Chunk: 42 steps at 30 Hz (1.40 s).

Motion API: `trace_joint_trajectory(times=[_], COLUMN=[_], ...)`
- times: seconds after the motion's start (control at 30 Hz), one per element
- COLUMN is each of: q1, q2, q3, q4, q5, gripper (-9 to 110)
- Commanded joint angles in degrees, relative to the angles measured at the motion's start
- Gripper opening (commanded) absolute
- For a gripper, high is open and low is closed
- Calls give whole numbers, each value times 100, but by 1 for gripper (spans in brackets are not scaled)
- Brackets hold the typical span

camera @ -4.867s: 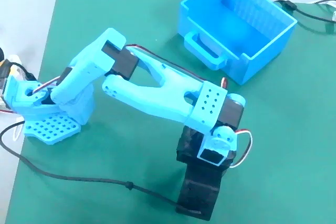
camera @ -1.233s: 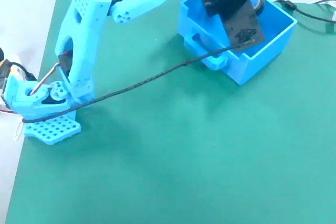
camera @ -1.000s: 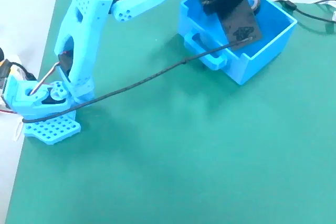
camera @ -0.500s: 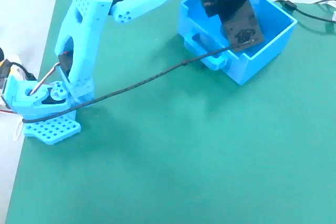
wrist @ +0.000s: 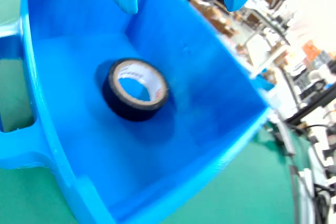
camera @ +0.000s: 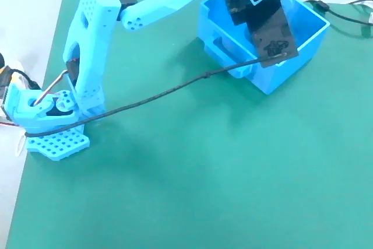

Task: Put the tape in the box

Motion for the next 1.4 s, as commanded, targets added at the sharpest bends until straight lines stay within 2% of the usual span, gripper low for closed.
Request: trace_joint_trajectory(times=[0.0,0.67,0.87,1.1,1.37], q1=[149,1389,2109,2681,2874], q2=[800,3858,4553,6029,8376], q3=[-475,-387,-281,1389,4500], q4=[264,2566,3199,3085,1916], q5=[-53,-642,-642,-650,-791], gripper=[23,23,23,23,23])
